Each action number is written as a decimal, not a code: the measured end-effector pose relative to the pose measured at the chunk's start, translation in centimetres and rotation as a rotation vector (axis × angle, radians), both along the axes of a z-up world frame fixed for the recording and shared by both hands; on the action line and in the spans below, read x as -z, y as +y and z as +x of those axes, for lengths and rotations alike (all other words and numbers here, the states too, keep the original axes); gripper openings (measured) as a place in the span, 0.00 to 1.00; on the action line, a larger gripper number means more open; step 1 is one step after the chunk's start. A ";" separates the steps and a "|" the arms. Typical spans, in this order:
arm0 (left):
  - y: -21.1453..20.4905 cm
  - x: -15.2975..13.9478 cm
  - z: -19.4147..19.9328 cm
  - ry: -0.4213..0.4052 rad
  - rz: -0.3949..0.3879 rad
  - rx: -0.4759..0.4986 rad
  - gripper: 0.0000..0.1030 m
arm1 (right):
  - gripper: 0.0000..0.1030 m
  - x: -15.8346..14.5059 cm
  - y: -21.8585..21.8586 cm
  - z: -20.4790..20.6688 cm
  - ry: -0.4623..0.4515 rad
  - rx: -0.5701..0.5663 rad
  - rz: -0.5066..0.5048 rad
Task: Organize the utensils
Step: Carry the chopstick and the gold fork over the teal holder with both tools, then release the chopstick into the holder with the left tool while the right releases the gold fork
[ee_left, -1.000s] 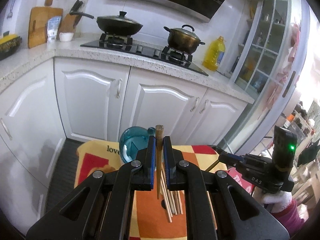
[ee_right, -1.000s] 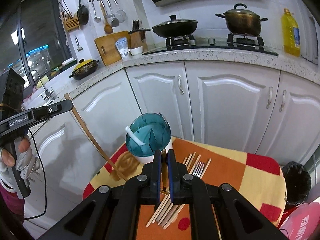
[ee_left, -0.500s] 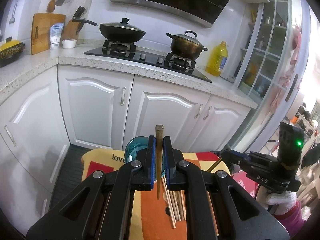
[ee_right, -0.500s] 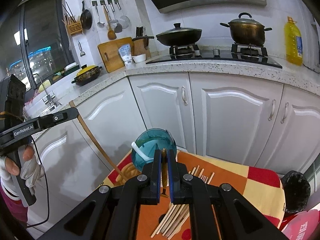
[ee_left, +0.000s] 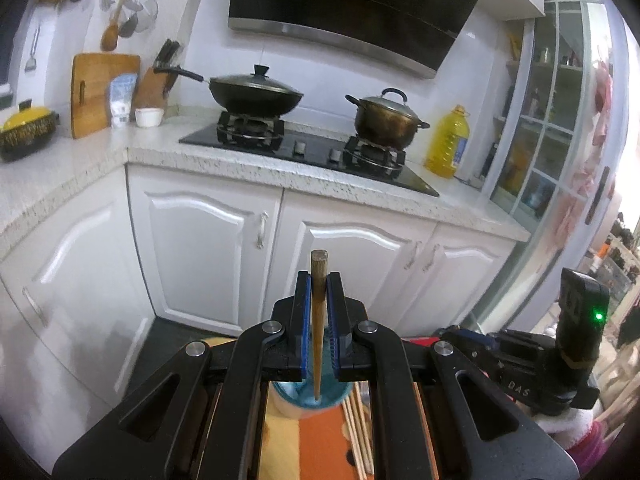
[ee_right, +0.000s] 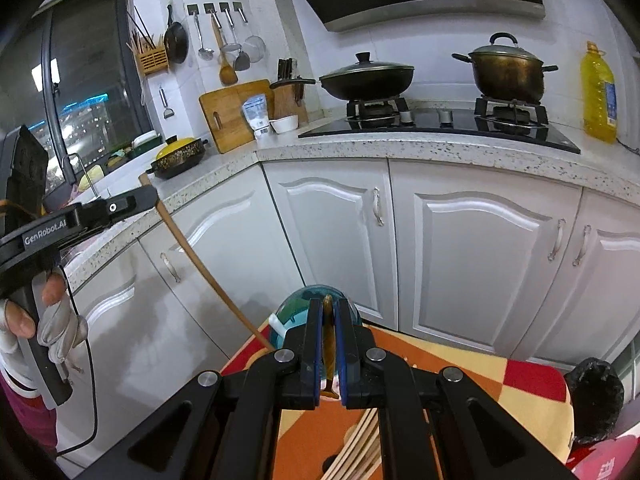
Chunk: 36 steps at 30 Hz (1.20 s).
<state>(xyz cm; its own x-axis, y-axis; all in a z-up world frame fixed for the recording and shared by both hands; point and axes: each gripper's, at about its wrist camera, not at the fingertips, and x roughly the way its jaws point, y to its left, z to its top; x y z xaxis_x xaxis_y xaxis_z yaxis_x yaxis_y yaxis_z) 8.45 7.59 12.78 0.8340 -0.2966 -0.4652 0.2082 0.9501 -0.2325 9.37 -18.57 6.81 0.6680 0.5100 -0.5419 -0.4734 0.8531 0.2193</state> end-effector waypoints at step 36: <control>-2.8 10.9 9.6 0.153 0.128 -0.062 0.06 | 0.32 10.6 2.5 10.1 0.232 0.072 0.091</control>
